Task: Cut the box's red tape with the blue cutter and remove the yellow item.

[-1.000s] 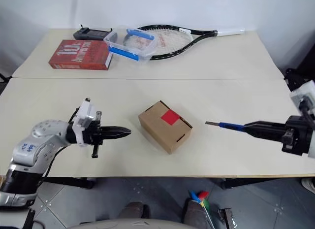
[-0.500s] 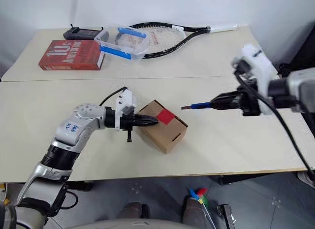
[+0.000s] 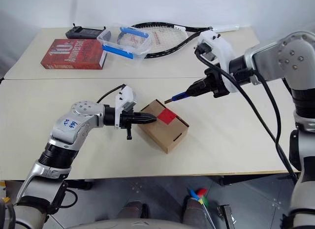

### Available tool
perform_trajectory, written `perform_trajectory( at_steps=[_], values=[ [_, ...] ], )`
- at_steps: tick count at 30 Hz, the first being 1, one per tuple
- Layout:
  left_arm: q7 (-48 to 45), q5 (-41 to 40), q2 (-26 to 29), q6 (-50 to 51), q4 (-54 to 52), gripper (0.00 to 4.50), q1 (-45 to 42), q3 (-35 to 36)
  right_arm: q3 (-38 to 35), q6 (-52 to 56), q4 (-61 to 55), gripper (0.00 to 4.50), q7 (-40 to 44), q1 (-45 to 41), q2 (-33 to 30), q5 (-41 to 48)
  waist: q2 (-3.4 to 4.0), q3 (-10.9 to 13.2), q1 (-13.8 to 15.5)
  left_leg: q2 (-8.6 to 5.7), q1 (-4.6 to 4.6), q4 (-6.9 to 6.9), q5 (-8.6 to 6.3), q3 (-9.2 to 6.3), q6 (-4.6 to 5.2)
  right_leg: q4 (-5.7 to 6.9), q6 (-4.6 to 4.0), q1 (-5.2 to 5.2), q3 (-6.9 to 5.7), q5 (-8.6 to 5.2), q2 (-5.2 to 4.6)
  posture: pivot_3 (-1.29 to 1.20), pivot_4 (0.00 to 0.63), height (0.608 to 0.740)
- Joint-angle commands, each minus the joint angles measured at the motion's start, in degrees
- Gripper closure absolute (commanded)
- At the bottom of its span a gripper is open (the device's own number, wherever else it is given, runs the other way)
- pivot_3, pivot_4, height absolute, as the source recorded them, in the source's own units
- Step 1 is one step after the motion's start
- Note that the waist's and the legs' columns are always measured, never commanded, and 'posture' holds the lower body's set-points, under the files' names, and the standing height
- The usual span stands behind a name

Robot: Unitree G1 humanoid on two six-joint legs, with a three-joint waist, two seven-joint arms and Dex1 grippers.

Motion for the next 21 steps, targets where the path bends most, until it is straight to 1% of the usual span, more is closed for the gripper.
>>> perform_trajectory(
  at_steps=[1,14,17,21],
  values=[
    [0.5,-0.8,0.2,2.6,-2.2,4.5,1.3,0.2,-0.4,-2.2,-0.4,4.35,2.3,-1.3,0.7,-3.3,0.0,0.0,0.0,0.0,0.0,0.01,0.0,0.0,0.0,0.0,0.0,0.0,0.01,0.0,0.0,0.0,0.15,0.74],
    [1.8,-0.6,-0.6,4.0,-3.8,4.5,2.1,-0.1,-2.1,-2.2,0.3,4.35,5.0,1.0,5.4,-8.6,0.01,0.0,0.0,0.0,0.02,0.05,0.0,0.0,0.0,0.06,0.0,0.01,0.01,0.0,0.0,0.0,0.15,0.74],
    [2.2,-0.5,-0.7,4.1,-4.1,4.5,2.2,-0.1,-1.4,-3.2,-0.2,4.35,5.3,1.8,5.2,-10.3,0.01,0.0,0.0,0.0,0.02,0.07,0.0,0.0,-0.01,0.08,0.0,0.01,0.01,0.0,0.0,0.0,0.15,0.74],
    [2.5,-0.5,-0.6,4.3,-4.4,4.5,2.7,-0.1,-1.7,-2.5,-0.9,4.35,6.5,2.2,5.2,-10.4,0.01,0.0,0.0,0.0,0.04,0.07,0.0,0.01,-0.01,0.1,0.0,0.01,0.02,0.0,0.0,0.0,0.15,0.74]
  ],
)
